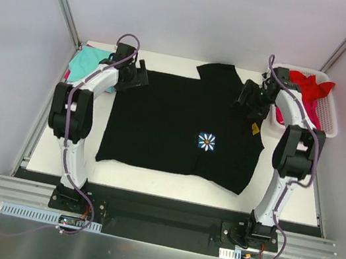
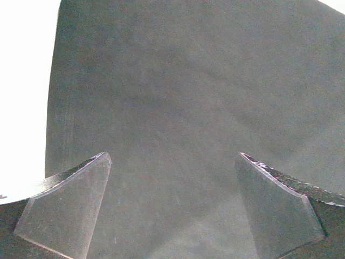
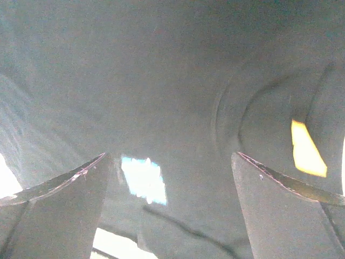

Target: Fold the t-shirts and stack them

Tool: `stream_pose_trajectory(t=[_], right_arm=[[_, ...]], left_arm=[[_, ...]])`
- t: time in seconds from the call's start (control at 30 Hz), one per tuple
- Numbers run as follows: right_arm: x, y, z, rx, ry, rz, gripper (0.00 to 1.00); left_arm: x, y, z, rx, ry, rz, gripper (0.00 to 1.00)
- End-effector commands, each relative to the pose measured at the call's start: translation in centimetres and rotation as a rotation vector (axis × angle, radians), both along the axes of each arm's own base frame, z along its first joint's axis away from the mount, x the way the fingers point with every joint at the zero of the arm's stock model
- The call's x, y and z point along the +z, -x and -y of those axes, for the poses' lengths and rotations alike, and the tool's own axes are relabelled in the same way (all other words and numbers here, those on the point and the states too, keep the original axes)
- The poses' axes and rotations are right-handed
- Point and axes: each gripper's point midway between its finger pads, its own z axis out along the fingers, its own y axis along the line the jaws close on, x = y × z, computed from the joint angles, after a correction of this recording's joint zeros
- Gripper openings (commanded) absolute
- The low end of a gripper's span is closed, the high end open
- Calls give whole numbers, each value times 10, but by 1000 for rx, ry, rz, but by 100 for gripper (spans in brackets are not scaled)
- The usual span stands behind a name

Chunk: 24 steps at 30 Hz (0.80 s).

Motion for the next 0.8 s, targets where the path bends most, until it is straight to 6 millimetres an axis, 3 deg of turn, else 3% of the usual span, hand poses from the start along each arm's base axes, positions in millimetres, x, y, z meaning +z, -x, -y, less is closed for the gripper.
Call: stream_pose_trajectory(t=[0.0, 0.07, 0.1, 0.13, 0.17, 0.2, 0.23, 0.33, 0.57, 0.77], right_arm=[[70, 71, 2, 12, 116, 81, 96], [63, 100, 5, -11, 132, 50, 96], [34, 131, 9, -15, 144, -37, 96], [46, 146, 11, -29, 148, 3, 96], [41, 156, 14, -49, 164, 5, 96], [35, 171, 17, -59, 169, 0, 97], [26, 194, 20, -65, 178, -13, 98], [4, 226, 27, -70, 200, -63, 97], [-15, 252, 28, -83, 194, -66, 87], [-20, 252, 34, -75, 227, -29, 84]], left_arm=[[80, 40, 22, -76, -3, 141, 99], [70, 68, 31, -97, 9, 89, 99], [84, 81, 36, -110, 23, 114, 99], [70, 102, 46, -139, 11, 73, 99], [69, 114, 50, -143, 12, 66, 99], [79, 125, 52, -147, 14, 95, 99], [65, 145, 58, -169, 9, 59, 99], [59, 175, 58, -176, 29, 43, 99], [69, 209, 48, -173, 38, 76, 99], [75, 220, 44, -175, 43, 93, 99]])
